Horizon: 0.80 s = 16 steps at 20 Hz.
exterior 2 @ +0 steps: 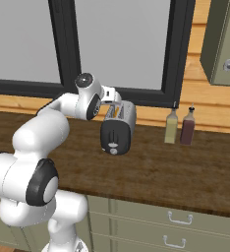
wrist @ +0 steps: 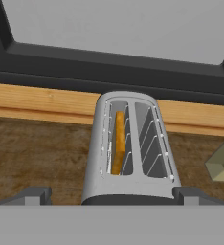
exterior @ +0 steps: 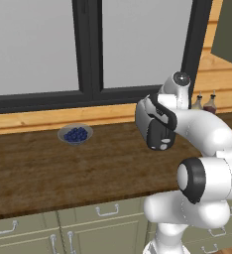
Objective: Start the toaster. Once the lever pops up, take the bread to the plate on the dining counter.
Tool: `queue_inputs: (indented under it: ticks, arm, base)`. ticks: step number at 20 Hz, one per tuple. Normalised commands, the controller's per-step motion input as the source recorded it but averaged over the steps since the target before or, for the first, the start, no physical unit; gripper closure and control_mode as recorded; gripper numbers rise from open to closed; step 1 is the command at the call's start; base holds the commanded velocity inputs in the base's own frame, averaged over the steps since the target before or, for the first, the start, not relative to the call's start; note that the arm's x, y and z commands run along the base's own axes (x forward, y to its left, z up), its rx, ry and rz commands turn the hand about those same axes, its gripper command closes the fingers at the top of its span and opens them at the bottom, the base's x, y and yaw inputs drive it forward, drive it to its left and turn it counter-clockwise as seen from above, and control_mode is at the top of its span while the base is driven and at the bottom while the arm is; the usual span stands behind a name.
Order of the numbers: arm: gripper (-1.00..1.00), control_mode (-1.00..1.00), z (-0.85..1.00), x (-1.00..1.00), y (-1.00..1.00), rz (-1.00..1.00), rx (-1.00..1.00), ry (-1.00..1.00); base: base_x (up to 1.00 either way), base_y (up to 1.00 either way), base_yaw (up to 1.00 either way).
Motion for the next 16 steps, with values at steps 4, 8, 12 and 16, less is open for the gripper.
queue_inputs:
  ticks: [4, 8, 12, 16]
  arm:
    - [-1.0, -1.0, 0.0, 0.0, 0.0, 0.0, 0.0, 0.0]
    - [-1.0, -1.0, 0.0, 0.0, 0.0, 0.0, 0.0, 0.0]
    - [-1.0, -1.0, 0.0, 0.0, 0.0, 0.0, 0.0, 0.0]
    - [-1.0, -1.0, 0.0, 0.0, 0.0, 0.0, 0.0, 0.0]
  base:
    - [0.0, 0.0, 0.0]
    - [0.0, 0.0, 0.0]
    - [0.0, 0.0, 0.0]
    - [0.0, 0.0, 0.0]
